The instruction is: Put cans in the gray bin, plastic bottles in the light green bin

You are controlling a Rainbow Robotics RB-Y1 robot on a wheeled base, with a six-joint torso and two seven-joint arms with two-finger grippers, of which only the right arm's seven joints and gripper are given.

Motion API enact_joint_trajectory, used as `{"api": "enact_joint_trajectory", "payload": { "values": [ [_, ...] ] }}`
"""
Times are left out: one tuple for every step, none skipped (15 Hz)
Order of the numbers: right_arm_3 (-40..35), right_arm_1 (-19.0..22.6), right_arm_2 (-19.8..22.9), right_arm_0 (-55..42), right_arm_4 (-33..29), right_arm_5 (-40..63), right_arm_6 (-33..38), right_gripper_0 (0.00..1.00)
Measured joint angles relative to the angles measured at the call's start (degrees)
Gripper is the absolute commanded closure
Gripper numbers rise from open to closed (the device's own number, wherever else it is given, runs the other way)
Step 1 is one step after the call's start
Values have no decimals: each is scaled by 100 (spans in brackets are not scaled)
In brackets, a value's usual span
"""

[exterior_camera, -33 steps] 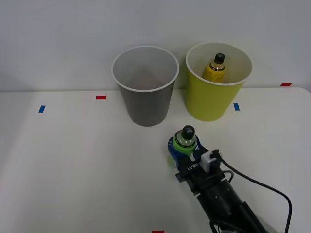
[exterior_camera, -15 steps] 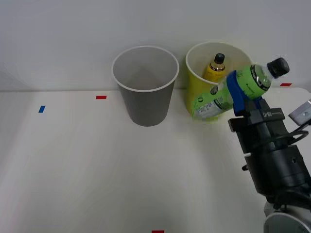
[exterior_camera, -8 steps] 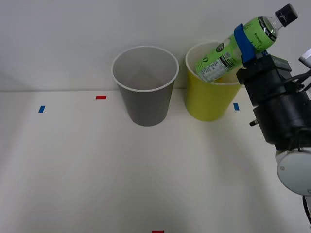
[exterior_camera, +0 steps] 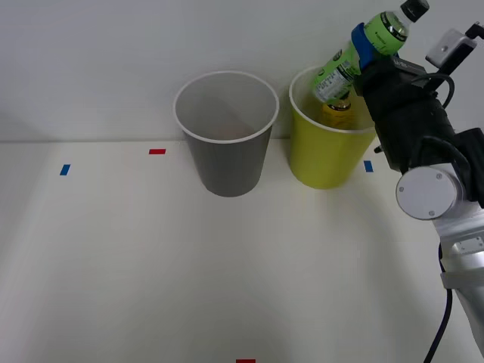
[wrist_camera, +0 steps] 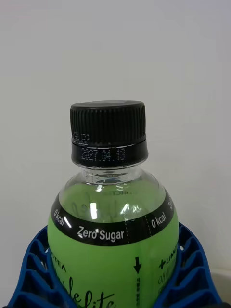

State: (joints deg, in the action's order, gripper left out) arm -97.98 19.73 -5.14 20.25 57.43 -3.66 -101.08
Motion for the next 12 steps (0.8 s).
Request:
{"api": "enact_joint_trajectory", "payload": {
  "values": [
    [96,0,-9,68,-28,-1,-38,100],
    [125,1,-21,85,-47,-1,-65,100],
    [134,6,-48,93,-59,2,-91,100],
    [136,22,-93,97,-73,4,-117,100],
    [137,36,-136,96,-91,4,-141,100],
    [138,38,-171,95,-103,5,-161,100],
    [138,38,-194,95,-114,5,-179,100],
    [138,38,-209,95,-125,5,-197,83],
    [138,39,-226,97,-136,5,-213,55],
    [138,39,-238,96,-141,5,-224,37],
    [138,39,-245,95,-139,5,-227,27],
    [138,34,-248,95,-123,5,-216,22]
  ]
}}
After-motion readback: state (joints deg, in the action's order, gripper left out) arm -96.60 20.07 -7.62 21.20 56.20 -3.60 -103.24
